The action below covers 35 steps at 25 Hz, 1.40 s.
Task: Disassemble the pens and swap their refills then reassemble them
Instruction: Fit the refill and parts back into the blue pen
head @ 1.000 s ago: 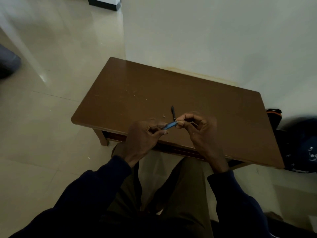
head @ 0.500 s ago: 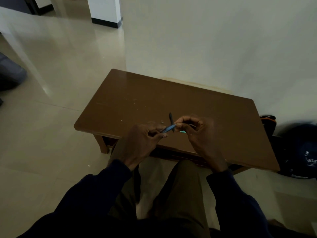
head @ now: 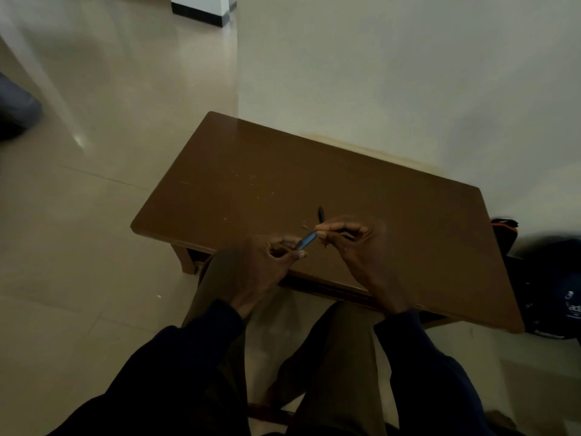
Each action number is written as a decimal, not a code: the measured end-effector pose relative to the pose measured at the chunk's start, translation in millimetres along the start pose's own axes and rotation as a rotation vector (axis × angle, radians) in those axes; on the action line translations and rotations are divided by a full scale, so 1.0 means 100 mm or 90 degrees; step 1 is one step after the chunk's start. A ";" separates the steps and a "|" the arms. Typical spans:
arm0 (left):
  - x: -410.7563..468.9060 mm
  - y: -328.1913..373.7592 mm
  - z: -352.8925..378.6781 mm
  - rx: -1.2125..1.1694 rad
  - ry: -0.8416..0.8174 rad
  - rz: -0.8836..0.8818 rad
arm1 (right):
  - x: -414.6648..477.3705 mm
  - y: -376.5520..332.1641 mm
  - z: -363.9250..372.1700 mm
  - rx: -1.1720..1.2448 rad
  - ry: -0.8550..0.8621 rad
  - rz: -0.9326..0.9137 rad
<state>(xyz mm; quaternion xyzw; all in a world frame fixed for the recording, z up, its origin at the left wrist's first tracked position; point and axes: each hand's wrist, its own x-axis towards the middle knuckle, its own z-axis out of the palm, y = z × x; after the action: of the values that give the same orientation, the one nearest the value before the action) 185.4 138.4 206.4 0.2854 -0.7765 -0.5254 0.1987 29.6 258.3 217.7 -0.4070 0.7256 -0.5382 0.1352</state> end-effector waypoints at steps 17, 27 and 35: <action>0.99 -1.32 0.59 -0.128 0.037 -0.134 | 0.93 2.13 0.67 -0.278 -0.030 0.214; 1.02 -1.38 0.61 -0.117 0.045 -0.147 | 1.08 2.44 0.84 -0.355 -0.043 0.212; 0.98 -1.30 0.56 -0.126 0.034 -0.151 | 0.72 1.85 0.68 -0.116 0.061 0.220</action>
<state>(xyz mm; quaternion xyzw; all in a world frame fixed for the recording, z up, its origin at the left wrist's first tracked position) 107.5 76.9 65.9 0.3683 -0.6759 -0.6116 0.1830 -55.4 176.2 44.7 -0.2609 0.8360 -0.4575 0.1538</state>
